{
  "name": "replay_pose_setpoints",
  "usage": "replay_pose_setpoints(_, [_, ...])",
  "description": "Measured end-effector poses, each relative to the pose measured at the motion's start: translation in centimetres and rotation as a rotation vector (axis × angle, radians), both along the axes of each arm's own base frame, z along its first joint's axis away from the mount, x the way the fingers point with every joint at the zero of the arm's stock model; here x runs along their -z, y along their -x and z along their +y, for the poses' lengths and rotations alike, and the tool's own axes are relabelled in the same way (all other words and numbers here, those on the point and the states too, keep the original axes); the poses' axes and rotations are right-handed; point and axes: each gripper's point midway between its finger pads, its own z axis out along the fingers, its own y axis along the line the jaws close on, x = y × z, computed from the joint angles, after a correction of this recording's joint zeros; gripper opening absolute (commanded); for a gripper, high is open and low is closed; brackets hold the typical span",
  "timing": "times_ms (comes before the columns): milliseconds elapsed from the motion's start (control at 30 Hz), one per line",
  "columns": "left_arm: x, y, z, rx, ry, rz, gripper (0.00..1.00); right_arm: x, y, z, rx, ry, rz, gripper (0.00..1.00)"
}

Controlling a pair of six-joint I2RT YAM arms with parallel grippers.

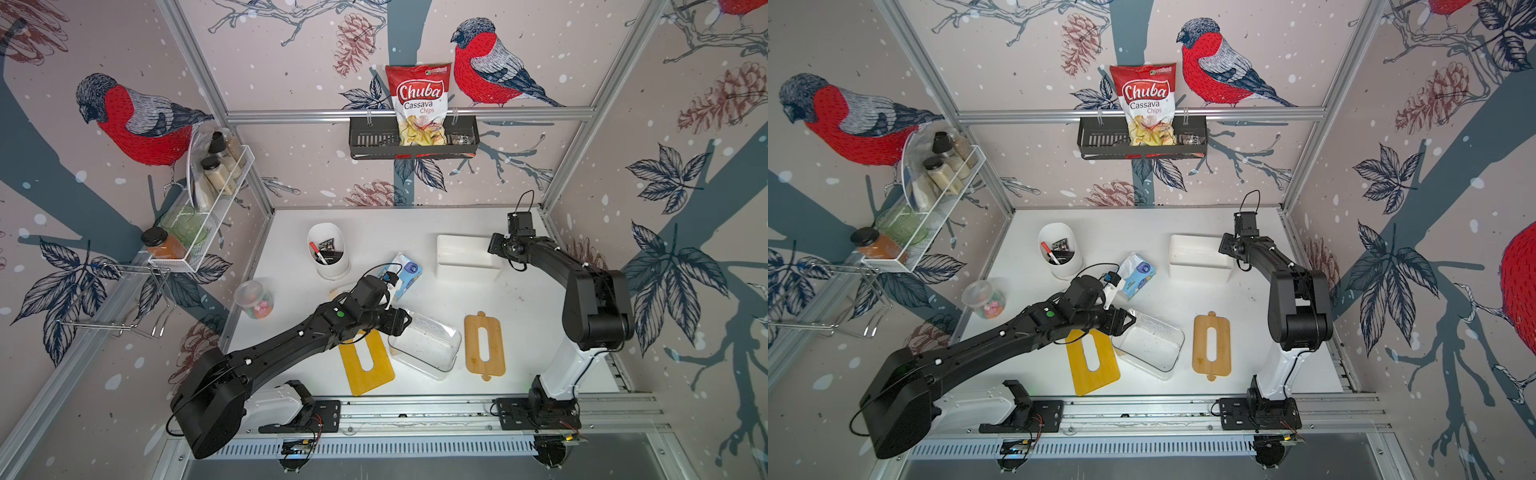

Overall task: Put the tissue paper into the tissue box
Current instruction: Move the tissue box to the center of the board.

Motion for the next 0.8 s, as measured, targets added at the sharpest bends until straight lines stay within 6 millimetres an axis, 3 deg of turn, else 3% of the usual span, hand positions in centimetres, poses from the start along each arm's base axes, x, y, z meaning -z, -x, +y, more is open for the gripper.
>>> replay_pose_setpoints(167, [2.1,-0.2,-0.1,-0.005,-0.056,0.034,0.29,-0.1,0.8,0.4,-0.012,-0.006,0.002,0.64])
replay_pose_setpoints(333, [3.1,-1.6,-1.0,-0.038,-0.073,0.040,0.15,-0.2,1.7,0.4,-0.016,-0.006,0.004,0.66])
replay_pose_setpoints(500, [3.4,-3.3,-1.5,-0.100,-0.082,0.028,0.06,-0.7,2.4,0.6,-0.021,-0.006,-0.007,0.67])
replay_pose_setpoints(800, [2.7,-10.0,-0.2,-0.307,-0.128,-0.055,0.04,-1.6,2.8,1.6,-0.044,-0.008,-0.023,0.68])
